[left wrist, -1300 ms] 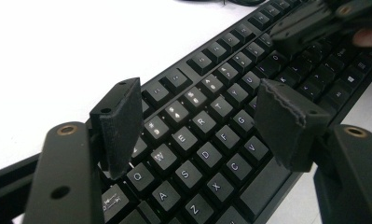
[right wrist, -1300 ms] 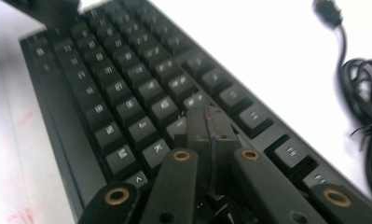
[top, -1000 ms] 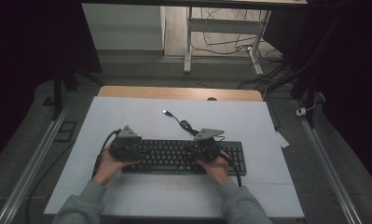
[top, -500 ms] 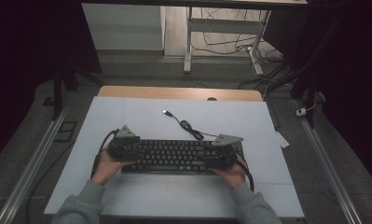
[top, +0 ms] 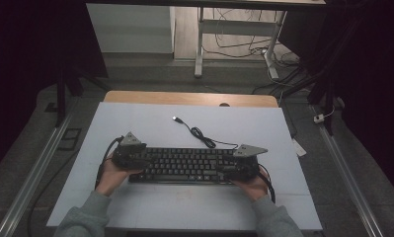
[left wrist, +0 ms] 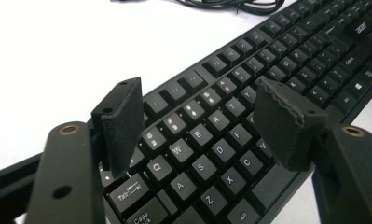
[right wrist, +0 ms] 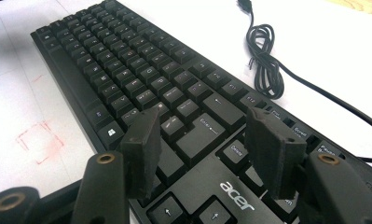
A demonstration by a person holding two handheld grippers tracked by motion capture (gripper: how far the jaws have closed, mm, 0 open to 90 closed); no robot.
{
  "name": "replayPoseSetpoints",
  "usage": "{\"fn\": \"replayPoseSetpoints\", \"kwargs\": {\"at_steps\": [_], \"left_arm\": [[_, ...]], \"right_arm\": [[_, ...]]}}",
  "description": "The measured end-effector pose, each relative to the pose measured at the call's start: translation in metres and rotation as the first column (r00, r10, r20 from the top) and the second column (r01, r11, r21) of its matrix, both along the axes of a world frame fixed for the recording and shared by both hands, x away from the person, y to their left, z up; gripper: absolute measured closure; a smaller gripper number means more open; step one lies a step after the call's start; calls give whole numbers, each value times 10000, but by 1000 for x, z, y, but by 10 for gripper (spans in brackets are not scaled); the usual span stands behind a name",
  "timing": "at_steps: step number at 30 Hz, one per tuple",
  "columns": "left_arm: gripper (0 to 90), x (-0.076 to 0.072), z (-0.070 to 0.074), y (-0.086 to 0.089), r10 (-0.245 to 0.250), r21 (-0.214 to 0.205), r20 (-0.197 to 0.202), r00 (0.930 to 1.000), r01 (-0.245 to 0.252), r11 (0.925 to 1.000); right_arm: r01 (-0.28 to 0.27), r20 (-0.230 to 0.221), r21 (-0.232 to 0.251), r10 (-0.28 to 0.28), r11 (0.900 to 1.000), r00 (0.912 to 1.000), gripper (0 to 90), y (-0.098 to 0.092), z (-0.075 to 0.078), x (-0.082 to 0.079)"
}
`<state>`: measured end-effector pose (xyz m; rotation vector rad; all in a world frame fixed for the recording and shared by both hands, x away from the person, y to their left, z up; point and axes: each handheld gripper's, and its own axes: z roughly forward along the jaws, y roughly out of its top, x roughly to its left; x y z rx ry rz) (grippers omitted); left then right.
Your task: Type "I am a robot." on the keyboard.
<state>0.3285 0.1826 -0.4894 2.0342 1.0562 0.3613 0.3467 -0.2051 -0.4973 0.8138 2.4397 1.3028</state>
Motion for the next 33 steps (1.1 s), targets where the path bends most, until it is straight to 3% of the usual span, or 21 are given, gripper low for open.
{"fn": "replayPoseSetpoints", "kwargs": {"at_steps": [9,19,27,33], "left_arm": [[379,-5,6,-9,-444,-324,114,9989,447,9985],[459,-9,8,-20,-969,-560,-85,9953,963,9938],[631,-11,2,-32,-1539,-328,-329,9875,1528,9877],[815,-12,-3,-41,-1955,-113,-492,9795,1951,9807]], "right_arm": [[22,-17,-209,-23,9998,10000,460,2,-2,1],[40,-55,-171,-41,9998,10000,460,2,-2,1],[58,-72,-257,-60,9997,10000,460,3,-3,2],[83,-63,-302,-84,9995,9999,460,3,-3,2]]}}
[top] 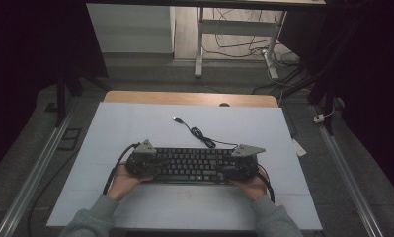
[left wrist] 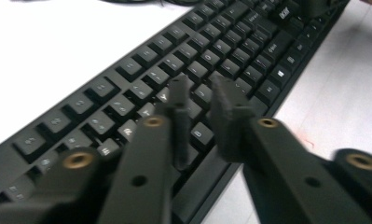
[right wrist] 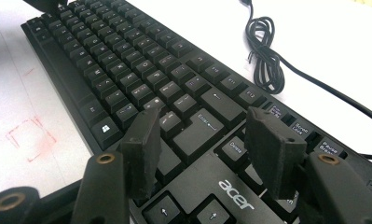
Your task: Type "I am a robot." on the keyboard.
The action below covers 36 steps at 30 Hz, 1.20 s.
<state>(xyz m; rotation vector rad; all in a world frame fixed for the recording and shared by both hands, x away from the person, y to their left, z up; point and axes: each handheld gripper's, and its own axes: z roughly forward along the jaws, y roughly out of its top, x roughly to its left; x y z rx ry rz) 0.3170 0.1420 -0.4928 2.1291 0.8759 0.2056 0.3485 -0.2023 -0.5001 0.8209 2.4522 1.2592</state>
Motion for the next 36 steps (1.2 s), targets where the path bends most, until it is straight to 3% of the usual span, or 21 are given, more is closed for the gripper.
{"fn": "replayPoseSetpoints", "kwargs": {"at_steps": [3,13,29,32,36], "left_arm": [[889,0,-3,-5,-198,162,-54,9998,199,9997],[890,4,-18,-17,-286,759,-350,9990,312,9966],[889,5,-26,-21,-266,928,-468,9986,308,9952],[890,5,-28,-22,-265,1118,-436,9987,312,9932],[891,5,-27,-21,-205,1028,-442,9988,250,9944]], "right_arm": [[8,28,-25,-8,10000,10000,460,0,0,0],[5,12,-47,-5,10000,10000,460,1,0,0],[38,-11,-35,-38,10000,10000,459,0,-1,1],[20,-7,-42,-20,10000,10000,459,0,-1,1],[26,9,-9,-26,10000,10000,459,0,-1,1]]}}
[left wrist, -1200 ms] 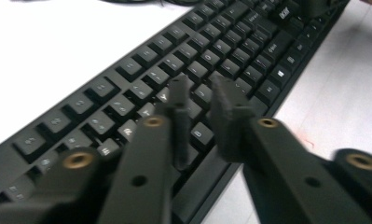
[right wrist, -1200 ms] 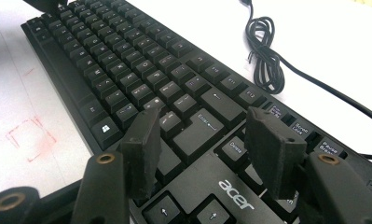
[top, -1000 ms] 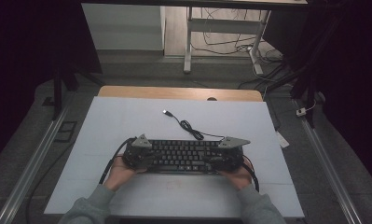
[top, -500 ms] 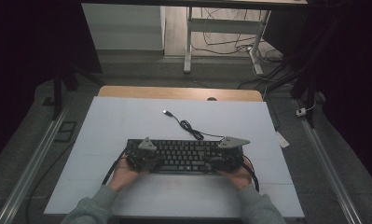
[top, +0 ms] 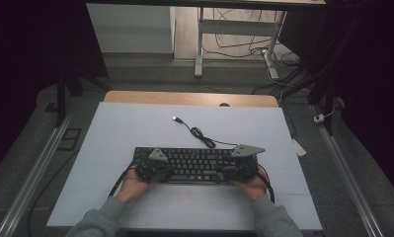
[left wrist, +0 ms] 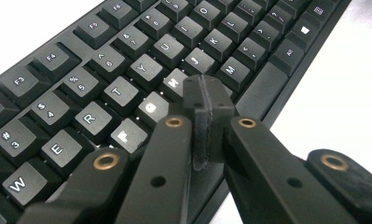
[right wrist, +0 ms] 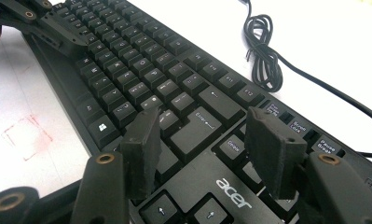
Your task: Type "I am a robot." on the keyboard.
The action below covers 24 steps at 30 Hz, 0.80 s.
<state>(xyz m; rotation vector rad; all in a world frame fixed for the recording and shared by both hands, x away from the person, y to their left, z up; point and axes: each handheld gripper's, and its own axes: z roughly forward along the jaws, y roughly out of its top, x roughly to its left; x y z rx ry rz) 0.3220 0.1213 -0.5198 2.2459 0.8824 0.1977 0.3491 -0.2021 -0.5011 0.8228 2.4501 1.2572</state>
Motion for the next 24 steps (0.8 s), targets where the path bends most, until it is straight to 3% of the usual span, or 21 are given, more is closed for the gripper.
{"fn": "replayPoseSetpoints", "kwargs": {"at_steps": [6,10,12,15,19,24], "left_arm": [[891,-2,15,14,470,-661,592,9971,-431,9969],[880,-3,26,31,979,-1279,811,9919,-871,9880],[831,-2,30,39,1272,-1563,785,9888,-1138,9811],[668,-2,33,46,1789,-1791,841,9803,-1617,9704],[529,-2,36,51,2053,-1880,934,9742,-1853,9645],[457,-2,38,57,2224,-1923,931,9705,-2017,9604]], "right_arm": [[-29,52,55,29,10000,10000,459,0,1,-1],[9,72,54,-10,10000,10000,459,-1,2,-1],[6,73,69,-7,10000,10000,459,-1,2,-1],[-52,73,94,51,9999,10000,459,0,2,-1],[-22,132,24,22,10000,9999,459,0,3,-2],[-24,141,33,23,10000,9999,457,0,3,-1]]}}
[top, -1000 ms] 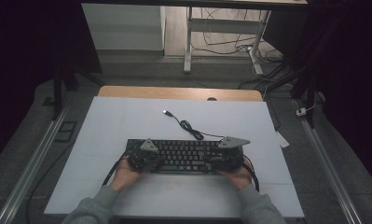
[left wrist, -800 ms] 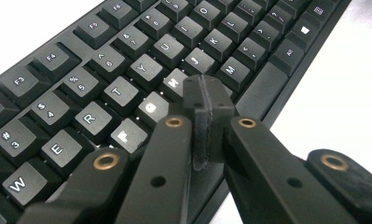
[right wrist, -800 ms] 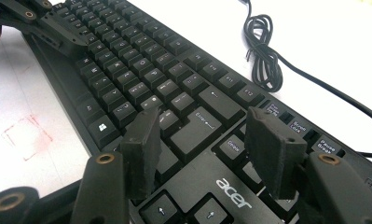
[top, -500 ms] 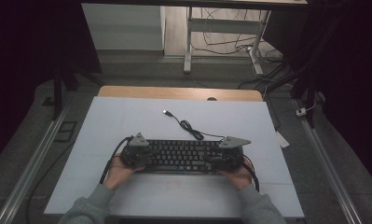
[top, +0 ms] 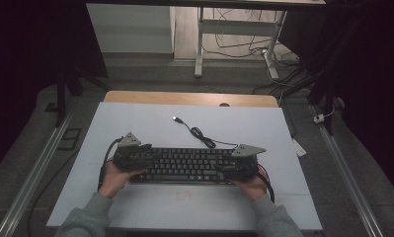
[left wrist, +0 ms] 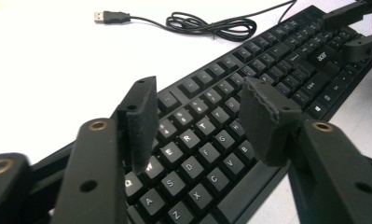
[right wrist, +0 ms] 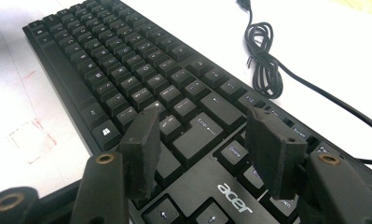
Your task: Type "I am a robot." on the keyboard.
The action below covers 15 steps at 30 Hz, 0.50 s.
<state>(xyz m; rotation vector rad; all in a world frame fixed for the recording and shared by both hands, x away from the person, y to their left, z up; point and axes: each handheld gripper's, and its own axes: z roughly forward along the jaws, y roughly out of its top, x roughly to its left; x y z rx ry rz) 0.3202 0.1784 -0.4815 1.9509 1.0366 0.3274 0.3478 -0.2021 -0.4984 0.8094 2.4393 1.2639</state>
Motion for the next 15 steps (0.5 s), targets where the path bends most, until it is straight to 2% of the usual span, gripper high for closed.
{"fn": "replayPoseSetpoints", "kwargs": {"at_steps": [9,15], "left_arm": [[403,1,-1,2,-2,103,-155,9999,4,9999],[391,2,-2,3,10,177,-206,9998,-6,9998]], "right_arm": [[-84,22,30,84,10000,10000,454,1,1,0],[-176,-11,243,177,9995,9998,454,3,3,0]]}}
